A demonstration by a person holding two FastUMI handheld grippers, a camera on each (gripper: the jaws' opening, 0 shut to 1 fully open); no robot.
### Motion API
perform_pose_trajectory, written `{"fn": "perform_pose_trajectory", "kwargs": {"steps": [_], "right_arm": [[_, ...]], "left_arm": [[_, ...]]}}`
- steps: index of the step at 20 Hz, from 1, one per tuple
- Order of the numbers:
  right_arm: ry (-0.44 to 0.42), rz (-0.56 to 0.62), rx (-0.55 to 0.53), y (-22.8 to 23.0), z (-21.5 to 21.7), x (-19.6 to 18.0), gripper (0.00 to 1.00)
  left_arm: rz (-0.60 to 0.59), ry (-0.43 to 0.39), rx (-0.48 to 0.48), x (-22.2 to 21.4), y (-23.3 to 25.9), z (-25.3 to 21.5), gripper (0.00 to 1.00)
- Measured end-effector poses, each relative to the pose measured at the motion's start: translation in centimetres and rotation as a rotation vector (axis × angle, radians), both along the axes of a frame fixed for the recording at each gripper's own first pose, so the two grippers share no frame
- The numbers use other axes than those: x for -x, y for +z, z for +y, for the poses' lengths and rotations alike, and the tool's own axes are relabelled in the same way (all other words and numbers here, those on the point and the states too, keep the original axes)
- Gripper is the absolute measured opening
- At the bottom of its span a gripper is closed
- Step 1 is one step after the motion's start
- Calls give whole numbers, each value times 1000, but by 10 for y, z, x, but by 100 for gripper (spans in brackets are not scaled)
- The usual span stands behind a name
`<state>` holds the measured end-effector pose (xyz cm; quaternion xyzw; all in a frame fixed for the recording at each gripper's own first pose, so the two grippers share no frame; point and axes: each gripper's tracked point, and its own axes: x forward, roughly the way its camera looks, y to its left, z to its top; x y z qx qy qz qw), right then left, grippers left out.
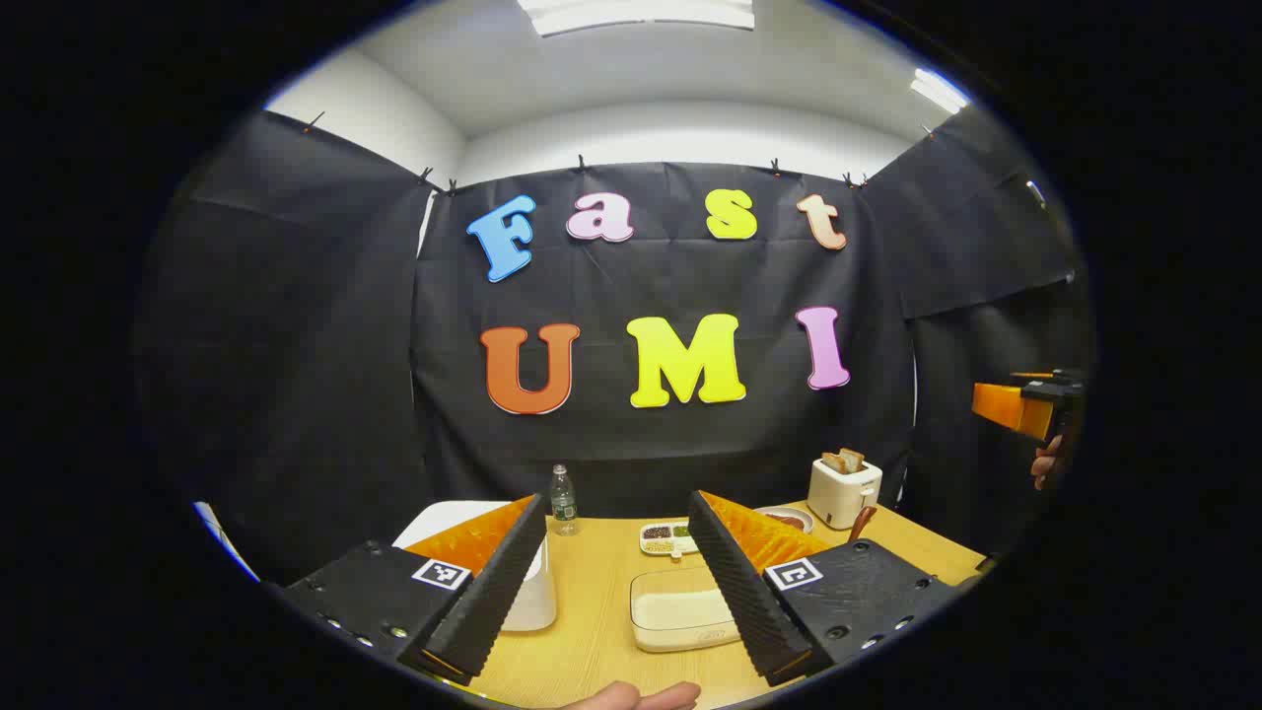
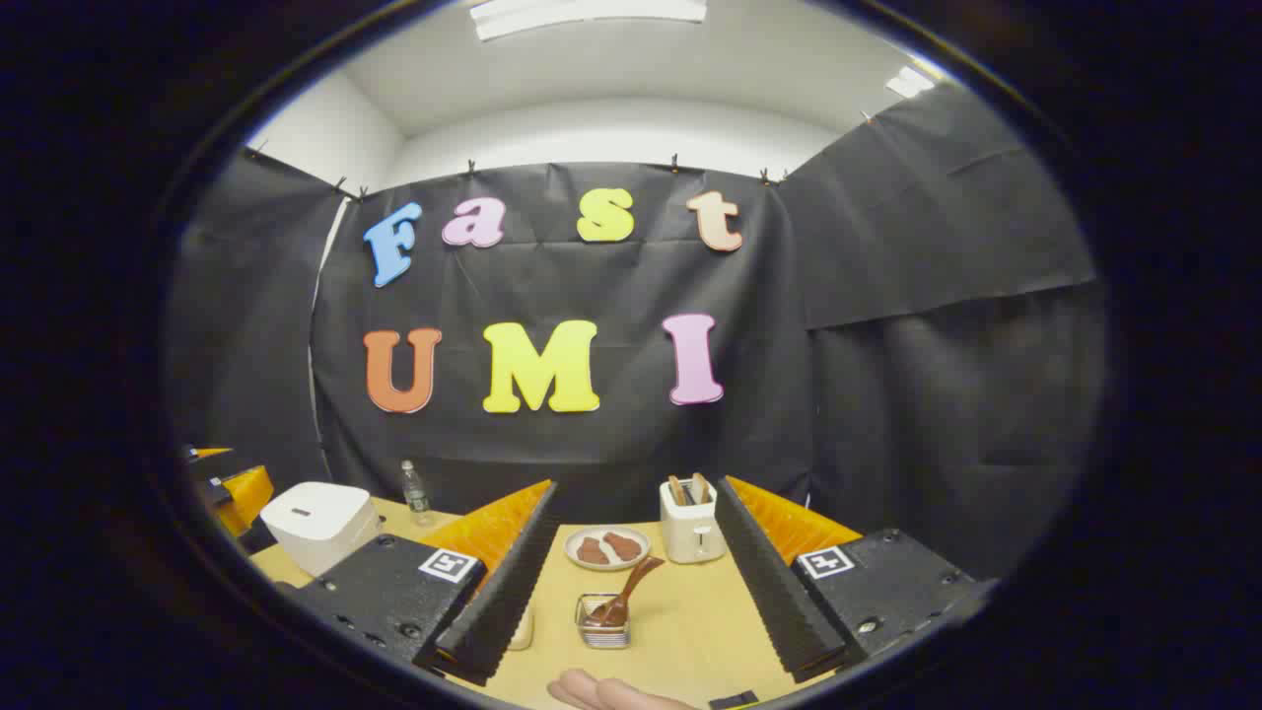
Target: Close the left gripper, press the button to open the rice cooker; take a wooden spoon from the chopstick holder with the right hand, scoop a spoonful of rice and pour it into the rice cooker, then put the wooden spoon back into the chopstick holder.
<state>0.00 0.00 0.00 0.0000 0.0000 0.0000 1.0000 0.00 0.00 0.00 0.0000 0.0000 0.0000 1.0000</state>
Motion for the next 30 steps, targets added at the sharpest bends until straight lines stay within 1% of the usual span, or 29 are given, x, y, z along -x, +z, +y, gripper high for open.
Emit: {"fn": "perform_pose_trajectory", "kwargs": {"steps": [2, 3, 5, 7, 9, 12, 14, 15, 16, 18, 24, 26, 29, 30], "right_arm": [[-17, -16, 2, 0, -4, 9, 99], [-29, -24, 8, 0, -7, 13, 99], [-39, -34, 28, -1, -6, 21, 100], [-25, -24, 28, -3, -1, 29, 99], [-34, -32, 33, 2, -5, 33, 100], [-43, -44, 18, 8, -10, 39, 99], [-53, -45, 18, 12, -15, 41, 99], [-55, -51, 21, 14, -16, 43, 100], [-60, -54, 27, 15, -18, 44, 99], [-61, -61, 35, 16, -17, 46, 100], [-54, -44, 41, 4, -12, 41, 99], [-43, -38, 26, -3, -8, 38, 100], [-20, -24, 3, -18, -2, 35, 99], [-18, -21, -2, -23, -2, 33, 100]], "left_arm": [[-8, 6, 3, 3, -1, -3, 94], [-10, 7, 9, 4, -2, -3, 96], [-14, 7, 17, 11, -5, -1, 96], [-12, 10, 16, 16, -9, 3, 96], [-23, 14, 20, 21, -5, 6, 96], [-39, 13, 48, 26, 4, 8, 96], [-47, 12, 66, 27, 6, 11, 96], [-46, 11, 65, 26, 6, 11, 96], [-43, 8, 59, 26, 4, 11, 96], [-38, 6, 57, 25, 1, 9, 96], [-4, 9, 65, 18, -14, 13, 96], [7, 19, 75, 15, -17, 24, 96], [28, 54, 90, 7, -27, 52, 96], [41, 55, 99, 3, -30, 61, 91]]}}
